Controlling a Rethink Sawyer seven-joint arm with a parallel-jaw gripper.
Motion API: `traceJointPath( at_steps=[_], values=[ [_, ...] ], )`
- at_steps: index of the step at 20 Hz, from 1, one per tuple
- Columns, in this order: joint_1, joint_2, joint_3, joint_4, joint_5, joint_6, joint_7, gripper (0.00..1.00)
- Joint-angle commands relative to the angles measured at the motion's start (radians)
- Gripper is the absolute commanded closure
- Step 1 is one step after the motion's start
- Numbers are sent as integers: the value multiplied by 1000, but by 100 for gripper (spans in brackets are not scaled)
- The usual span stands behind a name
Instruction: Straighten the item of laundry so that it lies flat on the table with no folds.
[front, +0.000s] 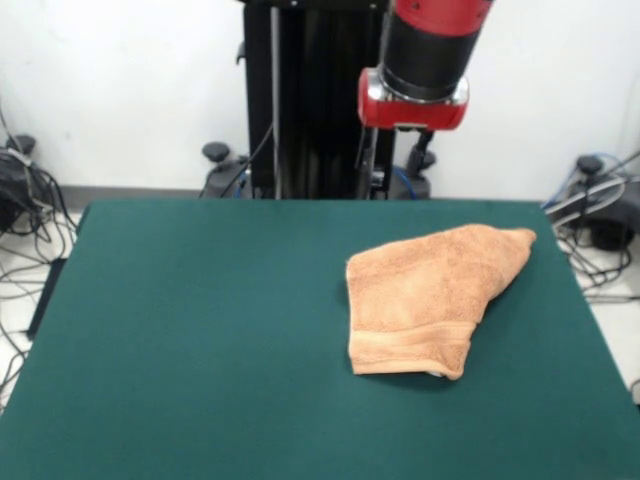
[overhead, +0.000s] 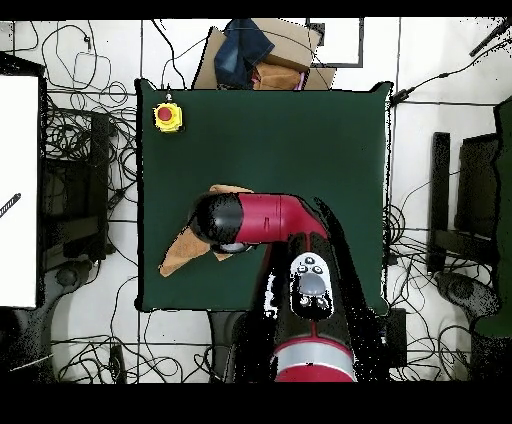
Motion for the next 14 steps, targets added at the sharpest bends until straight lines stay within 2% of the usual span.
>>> traceJointPath(
  at_steps=[1,8,14],
  values=[
    [-16,76,99,-66,-71,-77,-18,0],
    [-29,122,122,-125,-99,-13,-56,0],
    [-51,132,154,-130,-121,16,-106,0]
  ],
)
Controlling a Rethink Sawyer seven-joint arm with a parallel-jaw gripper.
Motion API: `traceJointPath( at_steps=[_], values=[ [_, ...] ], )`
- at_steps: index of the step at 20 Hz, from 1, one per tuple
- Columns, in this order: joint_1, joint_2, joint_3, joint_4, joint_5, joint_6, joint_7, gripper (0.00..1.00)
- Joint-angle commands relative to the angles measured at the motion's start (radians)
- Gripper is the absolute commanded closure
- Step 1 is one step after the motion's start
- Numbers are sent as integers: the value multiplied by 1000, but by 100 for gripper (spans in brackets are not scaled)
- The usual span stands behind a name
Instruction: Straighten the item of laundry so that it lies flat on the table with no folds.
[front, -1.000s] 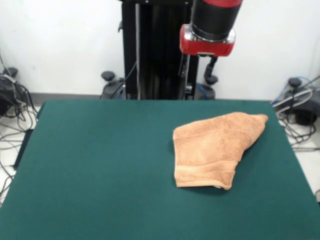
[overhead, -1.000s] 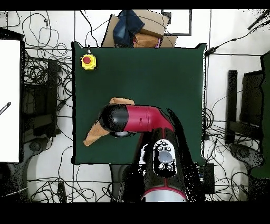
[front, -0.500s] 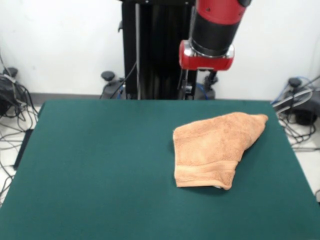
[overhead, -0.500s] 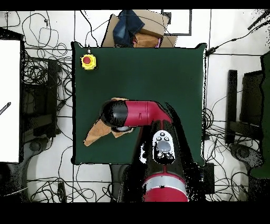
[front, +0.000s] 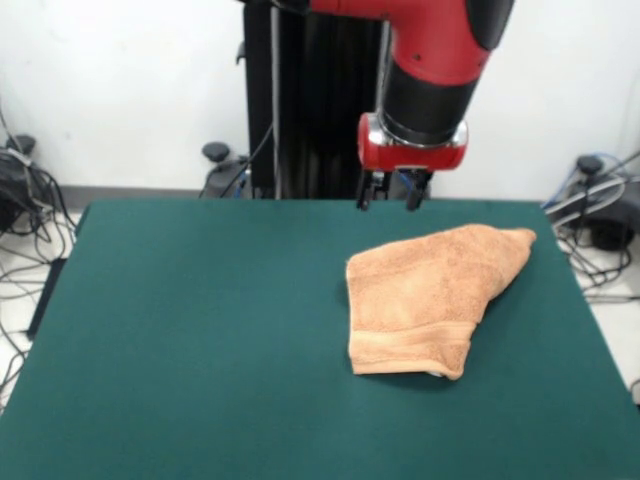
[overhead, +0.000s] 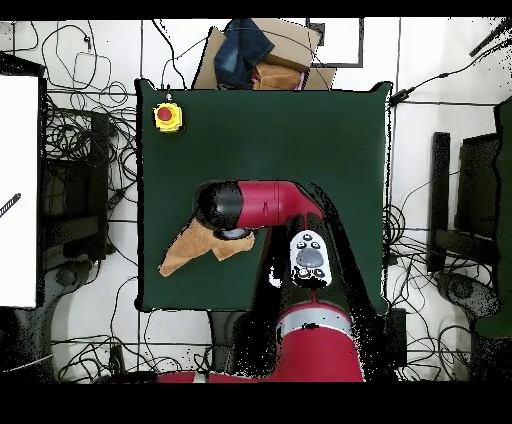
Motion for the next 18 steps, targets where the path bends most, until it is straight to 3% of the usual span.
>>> traceJointPath(
  at_steps=[1,12,18],
  values=[
    [-32,52,113,-42,-80,29,-112,0],
    [-64,95,204,-71,-149,115,-222,0],
    [-82,116,254,-101,-207,97,-262,0]
  ],
)
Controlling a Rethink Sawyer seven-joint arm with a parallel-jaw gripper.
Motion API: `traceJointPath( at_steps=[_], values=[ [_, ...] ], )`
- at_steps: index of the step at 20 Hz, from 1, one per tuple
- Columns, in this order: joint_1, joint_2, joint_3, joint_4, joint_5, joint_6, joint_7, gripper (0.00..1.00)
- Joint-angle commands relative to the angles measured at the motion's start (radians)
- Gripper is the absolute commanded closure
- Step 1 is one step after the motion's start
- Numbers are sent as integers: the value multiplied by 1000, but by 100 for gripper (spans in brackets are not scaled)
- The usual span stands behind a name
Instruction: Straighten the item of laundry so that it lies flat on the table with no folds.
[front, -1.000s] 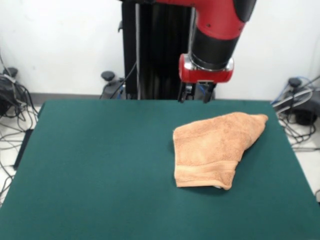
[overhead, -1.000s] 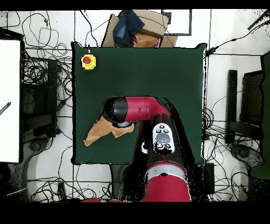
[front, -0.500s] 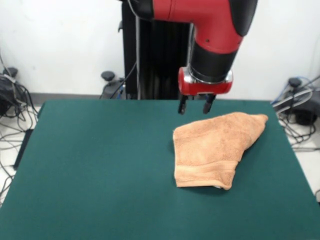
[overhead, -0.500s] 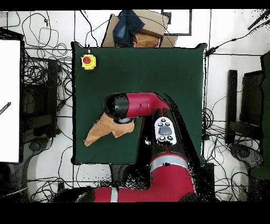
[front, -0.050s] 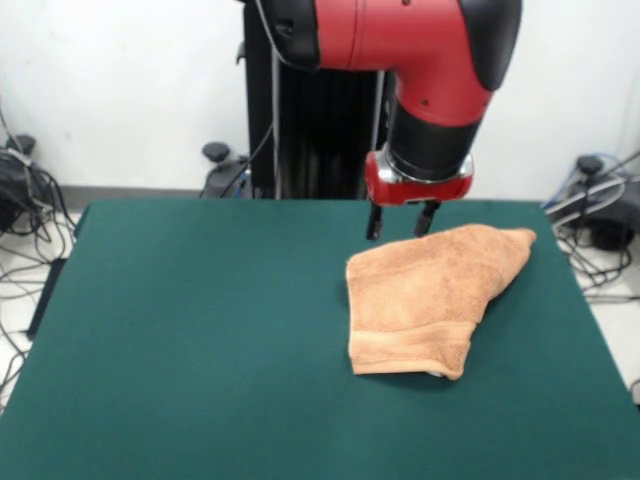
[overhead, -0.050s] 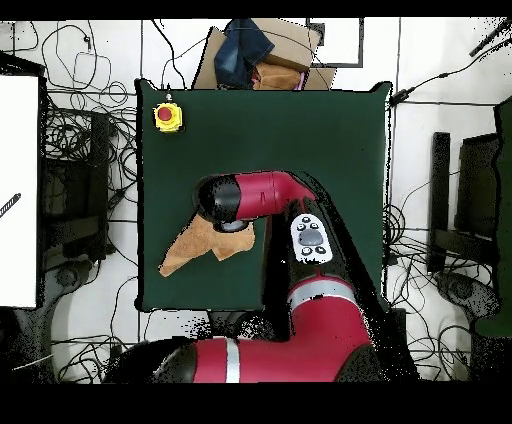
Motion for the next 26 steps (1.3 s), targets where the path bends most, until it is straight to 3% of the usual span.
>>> traceJointPath(
  at_steps=[1,9,16,26],
  values=[
    [-31,41,145,-49,-105,77,-258,0],
    [-54,35,212,-93,-175,106,-316,0],
    [-97,2,297,-81,-170,190,-428,0],
    [-92,86,289,-158,-216,150,-509,0]
  ],
)
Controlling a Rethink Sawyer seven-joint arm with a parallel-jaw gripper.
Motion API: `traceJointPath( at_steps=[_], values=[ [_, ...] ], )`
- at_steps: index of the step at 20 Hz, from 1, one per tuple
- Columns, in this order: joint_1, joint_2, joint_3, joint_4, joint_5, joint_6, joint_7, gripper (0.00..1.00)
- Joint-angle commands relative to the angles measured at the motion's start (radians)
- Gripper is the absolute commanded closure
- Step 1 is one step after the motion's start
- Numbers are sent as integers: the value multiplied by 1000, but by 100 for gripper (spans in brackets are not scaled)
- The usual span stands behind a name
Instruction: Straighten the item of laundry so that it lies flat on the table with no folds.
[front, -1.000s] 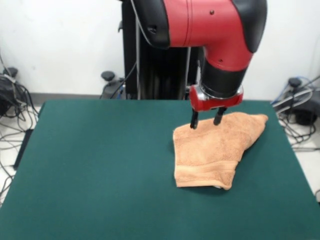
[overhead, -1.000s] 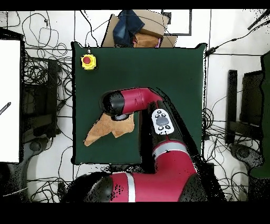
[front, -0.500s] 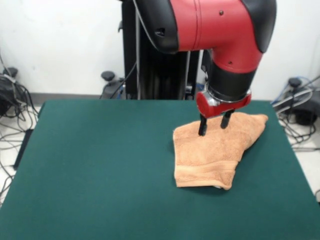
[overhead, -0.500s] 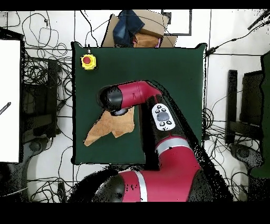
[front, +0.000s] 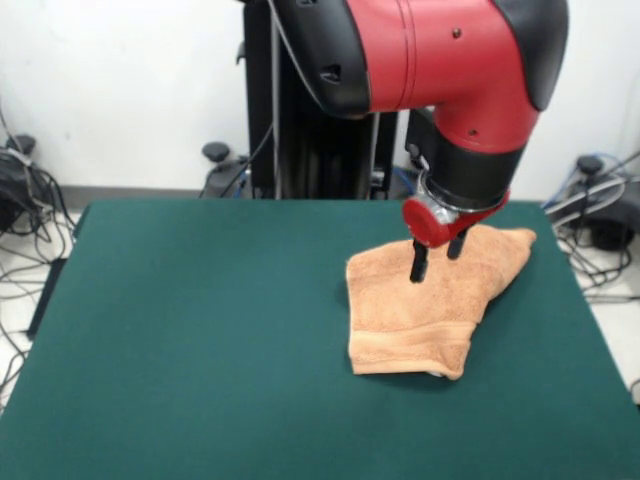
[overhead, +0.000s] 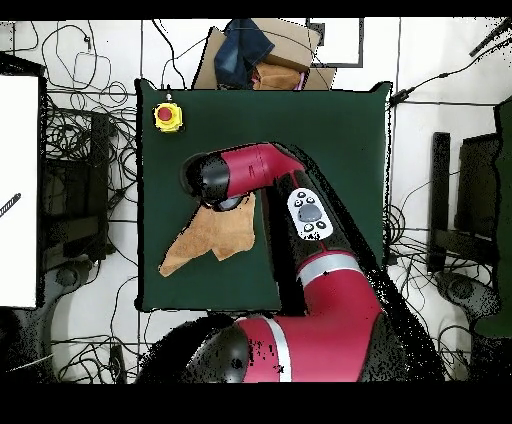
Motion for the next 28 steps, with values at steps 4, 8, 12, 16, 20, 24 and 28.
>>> traceJointPath(
  at_steps=[4,8,12,16,20,24,28],
  values=[
    [-24,14,81,-57,-32,53,-164,0],
    [-24,31,85,-96,-42,64,-185,0],
    [-23,61,79,-123,-70,39,-191,0],
    [-21,111,73,-172,-105,-18,-183,0],
    [-29,121,76,-198,-117,-1,-208,0],
    [-50,130,85,-202,-124,-7,-232,0],
    [-56,133,94,-205,-127,-5,-234,0]
  ],
)
